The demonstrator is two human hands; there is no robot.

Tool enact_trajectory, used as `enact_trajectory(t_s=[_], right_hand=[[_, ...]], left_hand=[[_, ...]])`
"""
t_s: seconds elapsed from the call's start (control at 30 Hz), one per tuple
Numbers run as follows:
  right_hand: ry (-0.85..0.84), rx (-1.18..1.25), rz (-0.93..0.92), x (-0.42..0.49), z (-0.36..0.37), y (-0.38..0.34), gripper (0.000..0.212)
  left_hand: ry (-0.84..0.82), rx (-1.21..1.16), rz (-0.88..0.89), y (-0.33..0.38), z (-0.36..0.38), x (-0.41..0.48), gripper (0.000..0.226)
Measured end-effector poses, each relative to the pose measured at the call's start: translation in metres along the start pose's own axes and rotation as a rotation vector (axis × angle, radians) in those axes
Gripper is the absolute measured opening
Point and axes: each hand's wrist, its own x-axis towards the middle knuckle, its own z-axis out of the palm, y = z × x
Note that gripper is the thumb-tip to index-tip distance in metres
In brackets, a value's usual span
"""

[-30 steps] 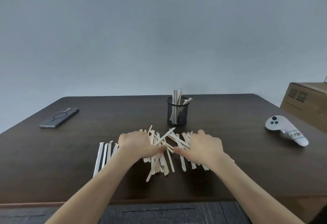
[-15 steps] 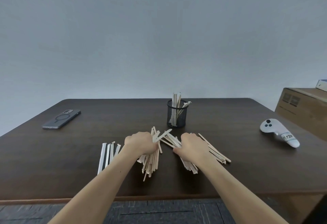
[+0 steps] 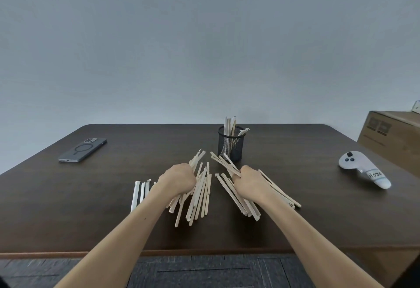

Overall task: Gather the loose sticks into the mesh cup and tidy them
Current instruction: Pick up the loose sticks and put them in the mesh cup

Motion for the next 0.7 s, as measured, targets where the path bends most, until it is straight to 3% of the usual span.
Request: enact_trajectory(t_s=[0.3, 0.4, 0.5, 0.7], right_hand=[[0.069, 0.047, -0.094, -0.007, -0.005, -0.007, 0.009], [0.132, 0.172, -0.156, -0.009, -0.004, -0.007, 0.021], [0.147, 0.313, -0.184, -0.012, -0.005, -0.008, 0.041], [0.303, 0.621, -0.251, -0.008, -0.003, -0.009, 0.038]], left_hand=[[0.089, 0.016, -0.006, 0.007, -0.012, -0.014, 0.011], [0.076, -0.191, -0.034, 0.008, -0.014, -0.015, 0.014], [0.196, -0.408, -0.001, 0.007, -0.014, -0.013, 0.028], [0.435, -0.700, 0.136, 0.009, -0.007, -0.015, 0.055]])
